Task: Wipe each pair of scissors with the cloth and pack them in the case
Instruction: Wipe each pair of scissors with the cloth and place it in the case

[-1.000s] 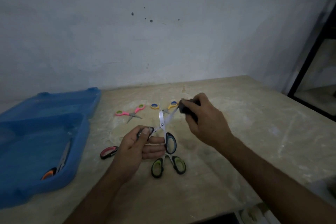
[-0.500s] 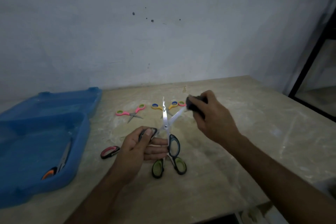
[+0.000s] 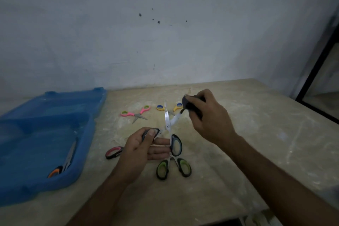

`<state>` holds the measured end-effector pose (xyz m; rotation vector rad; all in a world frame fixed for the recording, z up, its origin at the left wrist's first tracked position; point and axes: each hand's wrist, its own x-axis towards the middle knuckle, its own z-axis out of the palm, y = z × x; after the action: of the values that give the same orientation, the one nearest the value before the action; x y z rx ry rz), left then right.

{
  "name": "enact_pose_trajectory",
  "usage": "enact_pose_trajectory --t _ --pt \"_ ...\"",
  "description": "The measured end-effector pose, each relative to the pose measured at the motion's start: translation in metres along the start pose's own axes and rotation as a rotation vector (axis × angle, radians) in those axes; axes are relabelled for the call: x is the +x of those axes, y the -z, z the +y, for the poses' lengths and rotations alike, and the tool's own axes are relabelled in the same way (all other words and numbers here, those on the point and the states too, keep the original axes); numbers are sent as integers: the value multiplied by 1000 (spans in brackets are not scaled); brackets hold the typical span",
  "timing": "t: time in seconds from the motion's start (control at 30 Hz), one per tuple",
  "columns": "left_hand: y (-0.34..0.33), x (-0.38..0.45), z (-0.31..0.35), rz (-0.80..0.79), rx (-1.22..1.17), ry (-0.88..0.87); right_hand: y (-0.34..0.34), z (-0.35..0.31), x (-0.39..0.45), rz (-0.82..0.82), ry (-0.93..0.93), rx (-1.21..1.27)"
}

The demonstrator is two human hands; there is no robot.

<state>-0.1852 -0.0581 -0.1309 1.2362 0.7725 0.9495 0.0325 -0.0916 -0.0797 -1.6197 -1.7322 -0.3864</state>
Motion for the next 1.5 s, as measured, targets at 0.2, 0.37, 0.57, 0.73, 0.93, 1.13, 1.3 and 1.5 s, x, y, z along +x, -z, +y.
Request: enact_pose_trajectory --t 0.2,0.37,0.57,0.73,0.93,1.13,1.3,1.5 --pt "-3 -1 -1 -84 10 13 -1 -40 -18 -315 375 -51" --pt "-2 -2 -1 -96 98 -13 -5 -12 16 -229 295 -93" --pt "6 3 -3 -41 109 9 4 -19 18 -146 215 -47" --pt "3 1 -3 -94 134 -16 -1 -19 1 -311 290 -85" --pt "3 4 -3 -17 86 -12 10 -13 20 -78 144 -39" --pt "-1 3 -4 2 45 -29 -16 -31 -19 -292 239 -9" --pt "0 2 1 82 4 -71 -16 -37 -48 -396 321 41" --pt "-2 4 4 137 -53 -53 1 -29 -50 -475 384 80"
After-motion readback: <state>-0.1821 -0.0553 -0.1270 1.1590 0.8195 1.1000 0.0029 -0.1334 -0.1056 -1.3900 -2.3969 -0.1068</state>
